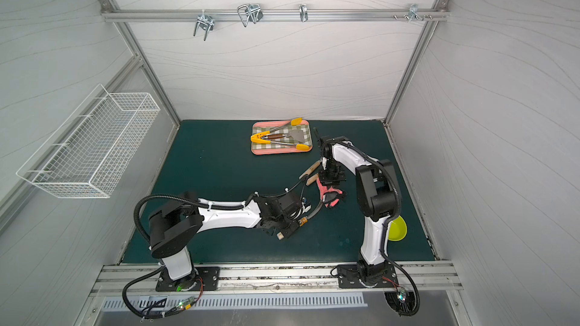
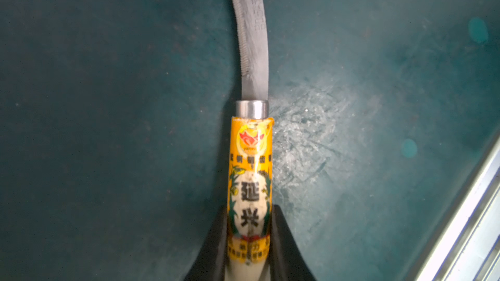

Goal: Wipe small sickles with rags
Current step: Wipe the small sickle.

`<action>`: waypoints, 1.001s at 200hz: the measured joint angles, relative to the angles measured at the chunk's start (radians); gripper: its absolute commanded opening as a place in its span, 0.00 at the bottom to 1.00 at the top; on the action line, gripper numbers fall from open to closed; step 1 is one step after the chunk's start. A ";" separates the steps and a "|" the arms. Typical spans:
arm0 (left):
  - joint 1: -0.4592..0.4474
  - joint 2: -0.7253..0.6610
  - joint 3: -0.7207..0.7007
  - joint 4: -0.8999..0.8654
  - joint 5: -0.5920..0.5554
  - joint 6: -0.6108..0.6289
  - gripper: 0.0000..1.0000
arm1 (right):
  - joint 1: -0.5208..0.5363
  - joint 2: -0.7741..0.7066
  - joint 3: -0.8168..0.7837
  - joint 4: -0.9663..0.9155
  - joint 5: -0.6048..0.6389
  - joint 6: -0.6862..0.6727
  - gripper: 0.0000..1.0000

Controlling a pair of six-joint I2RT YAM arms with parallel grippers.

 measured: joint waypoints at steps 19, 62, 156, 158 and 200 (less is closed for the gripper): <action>0.000 0.000 0.000 0.000 0.002 -0.005 0.00 | 0.017 0.008 -0.030 0.021 -0.003 0.000 0.06; 0.000 0.001 0.000 0.001 0.006 -0.017 0.00 | 0.051 -0.015 -0.092 0.072 0.004 0.008 0.06; -0.002 0.000 0.000 0.003 -0.002 -0.029 0.00 | 0.127 -0.211 -0.357 0.190 -0.166 0.090 0.07; -0.002 0.000 0.000 0.003 -0.002 -0.029 0.00 | 0.127 -0.214 -0.362 0.191 -0.175 0.090 0.07; -0.002 0.000 -0.003 0.009 -0.001 -0.050 0.00 | 0.113 -0.231 -0.374 0.182 -0.327 0.104 0.07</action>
